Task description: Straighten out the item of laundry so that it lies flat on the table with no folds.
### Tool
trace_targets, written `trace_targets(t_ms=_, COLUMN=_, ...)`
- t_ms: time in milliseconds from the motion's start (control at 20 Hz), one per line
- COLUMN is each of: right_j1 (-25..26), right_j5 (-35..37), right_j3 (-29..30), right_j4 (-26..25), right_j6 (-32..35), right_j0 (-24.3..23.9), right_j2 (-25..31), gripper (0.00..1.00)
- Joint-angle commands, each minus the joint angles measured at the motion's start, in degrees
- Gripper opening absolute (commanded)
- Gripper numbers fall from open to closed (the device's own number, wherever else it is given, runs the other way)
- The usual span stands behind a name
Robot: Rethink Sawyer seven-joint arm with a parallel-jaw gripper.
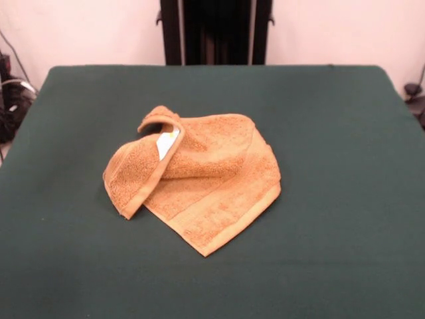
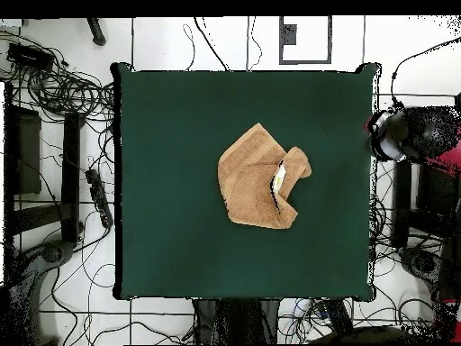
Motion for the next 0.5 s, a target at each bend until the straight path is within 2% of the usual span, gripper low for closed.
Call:
trace_targets(t_ms=50, right_j1=-2.23, right_j5=9.92, right_j3=5.73, right_j4=0.99, right_j6=-21.12, right_j0=3.02, right_j2=7.91, gripper=1.0)
trace_targets(t_ms=300, right_j1=-2.29, right_j5=9.61, right_j3=5.9, right_j4=-0.38, right_j6=-22.74, right_j0=3.76, right_j2=9.08, gripper=1.0)
trace_targets(t_ms=500, right_j1=-2.94, right_j5=8.0, right_j3=8.28, right_j4=-0.2, right_j6=-19.22, right_j0=5.5, right_j2=8.82, gripper=1.0)
